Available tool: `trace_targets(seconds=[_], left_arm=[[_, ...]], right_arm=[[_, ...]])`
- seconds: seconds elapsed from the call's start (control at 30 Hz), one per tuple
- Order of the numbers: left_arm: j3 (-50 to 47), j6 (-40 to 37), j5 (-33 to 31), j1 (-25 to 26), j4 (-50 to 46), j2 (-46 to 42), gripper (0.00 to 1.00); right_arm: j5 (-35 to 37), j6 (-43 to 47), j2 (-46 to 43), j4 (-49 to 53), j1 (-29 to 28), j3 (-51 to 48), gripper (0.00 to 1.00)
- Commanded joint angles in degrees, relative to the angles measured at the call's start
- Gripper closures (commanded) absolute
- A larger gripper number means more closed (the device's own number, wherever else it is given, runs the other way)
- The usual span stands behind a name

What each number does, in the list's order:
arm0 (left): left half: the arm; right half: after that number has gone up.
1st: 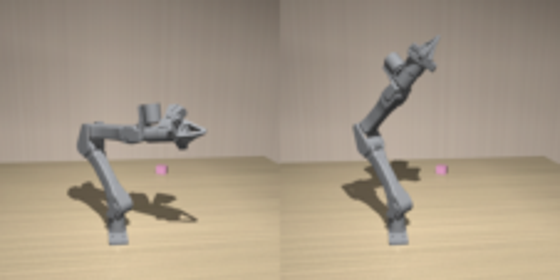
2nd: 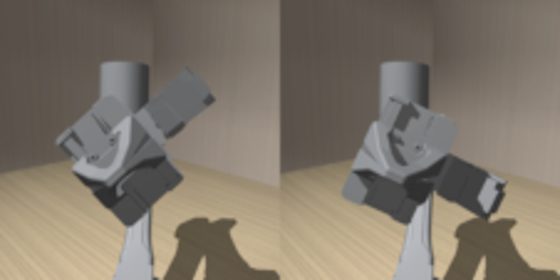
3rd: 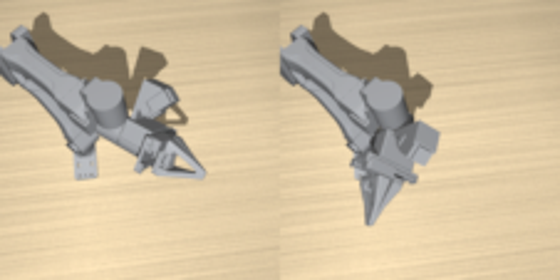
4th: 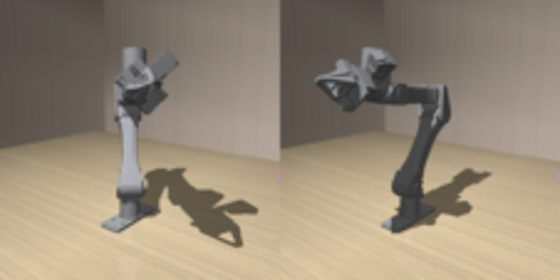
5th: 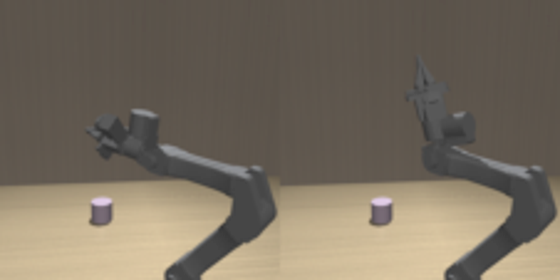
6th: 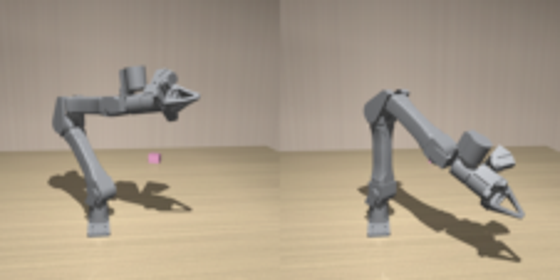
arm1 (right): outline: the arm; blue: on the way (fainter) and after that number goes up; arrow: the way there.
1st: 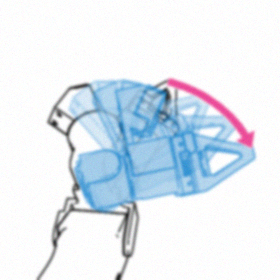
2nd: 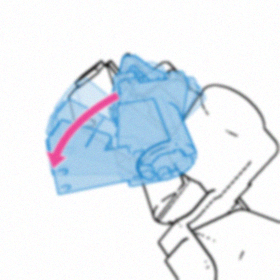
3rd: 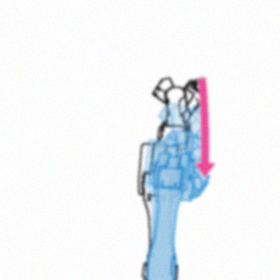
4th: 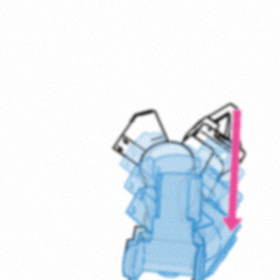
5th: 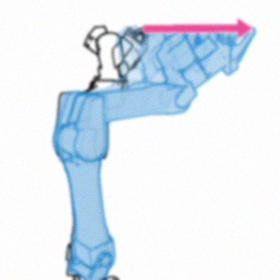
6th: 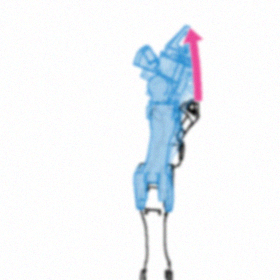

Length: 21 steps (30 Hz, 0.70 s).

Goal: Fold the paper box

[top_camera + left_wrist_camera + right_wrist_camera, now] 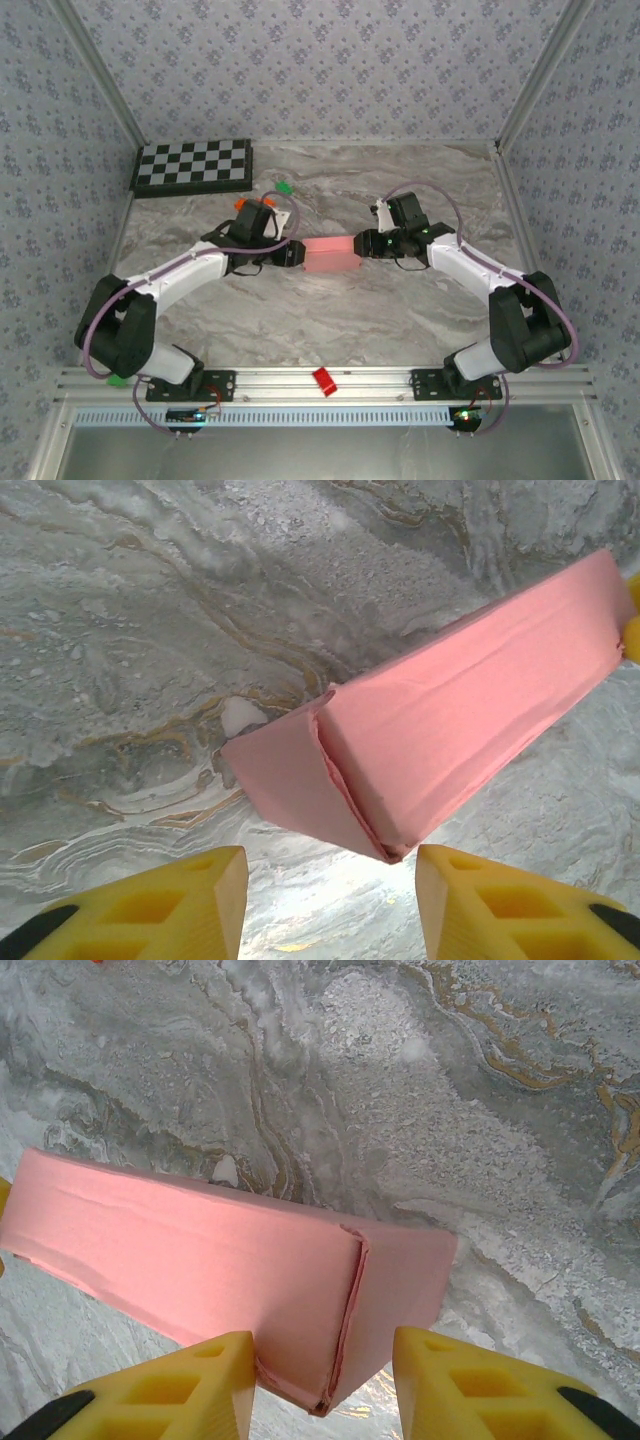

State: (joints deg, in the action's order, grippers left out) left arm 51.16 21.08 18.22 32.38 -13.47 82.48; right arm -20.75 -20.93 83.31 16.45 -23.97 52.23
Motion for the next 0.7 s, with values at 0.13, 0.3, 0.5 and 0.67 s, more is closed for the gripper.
trace_targets(seconds=[0.13, 0.3, 0.5, 0.67], left_arm=[[0.4, -0.3, 0.2, 0.2, -0.3, -0.2, 0.52], [0.7, 0.5, 0.4, 0.2, 1.8, -0.7, 0.51], [1.9, 1.1, 0.3, 0.1, 2.4, 1.2, 0.51], [2.3, 1.2, 0.7, 0.1, 2.1, 2.9, 0.51]], right_arm=[[2.1, 1.2, 1.1, 3.5, 0.2, 0.8, 0.59], [2.1, 1.2, 1.1, 3.6, 0.3, 0.7, 0.59], [1.9, 1.0, 1.3, 3.0, 0.3, 0.6, 0.59], [1.7, 0.8, 1.5, 3.0, 0.2, 0.6, 0.59]])
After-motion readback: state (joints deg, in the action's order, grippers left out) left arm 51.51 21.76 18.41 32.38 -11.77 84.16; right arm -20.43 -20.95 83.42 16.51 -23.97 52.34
